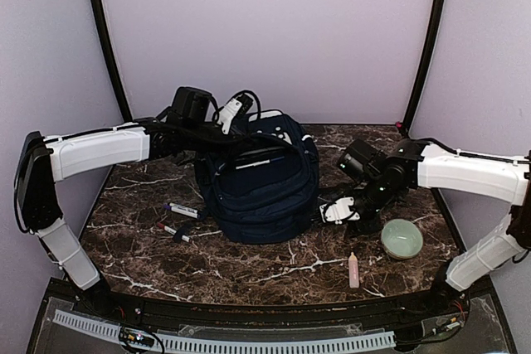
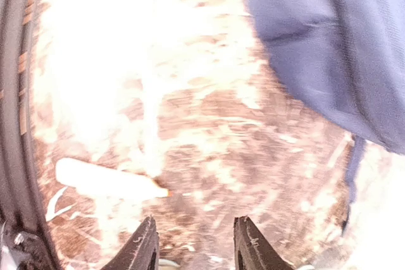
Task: Pack the student bag
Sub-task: Move the pen to the center of the board.
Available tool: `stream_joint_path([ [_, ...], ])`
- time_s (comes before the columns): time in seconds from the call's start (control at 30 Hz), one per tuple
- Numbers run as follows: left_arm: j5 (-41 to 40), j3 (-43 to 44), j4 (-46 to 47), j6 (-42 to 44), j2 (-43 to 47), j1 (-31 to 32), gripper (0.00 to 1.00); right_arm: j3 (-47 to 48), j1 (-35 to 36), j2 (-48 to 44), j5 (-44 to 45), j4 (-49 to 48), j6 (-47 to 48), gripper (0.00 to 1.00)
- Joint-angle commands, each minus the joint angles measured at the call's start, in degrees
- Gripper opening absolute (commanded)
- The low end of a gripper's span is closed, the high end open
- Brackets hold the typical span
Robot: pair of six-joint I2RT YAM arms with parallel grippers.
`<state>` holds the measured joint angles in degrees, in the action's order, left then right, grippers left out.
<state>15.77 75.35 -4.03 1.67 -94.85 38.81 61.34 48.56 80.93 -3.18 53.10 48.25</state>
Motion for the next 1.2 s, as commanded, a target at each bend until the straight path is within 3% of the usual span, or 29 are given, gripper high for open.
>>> stream_joint_path([
  [0.0,2.52,3.51,3.03,-0.75,0.93,0.49,0.0,-2.71,0.06,-2.47,-4.78,5.7,5.12,0.42],
  [0.23,2.75,3.93,2.45,-0.47,0.71,0.54,0.0,-7.62,1.21,-2.25,-0.04,5.72,9.68,0.44],
  [0.6,1.07,5.32,0.22,-0.12,-0.55,0.52,0.0,-15.51,8.56,-1.45,8.81,-5.66,11.43,0.48],
  [0.77,2.18,5.81,-0.05,-0.26,-0.87,0.49,0.0,-17.75,10.09,-0.62,11.72,-8.54,13.12,0.65],
  [0.83,2.33,5.8,-0.15,-0.27,-0.9,0.46,0.0,-18.57,10.56,-0.36,12.05,-9.41,13.42,0.67],
  [1.17,2.7,5.97,-0.25,-0.24,-0.91,0.52,0.0,-16.42,12.27,3.19,8.21,-12.33,9.34,0.6],
])
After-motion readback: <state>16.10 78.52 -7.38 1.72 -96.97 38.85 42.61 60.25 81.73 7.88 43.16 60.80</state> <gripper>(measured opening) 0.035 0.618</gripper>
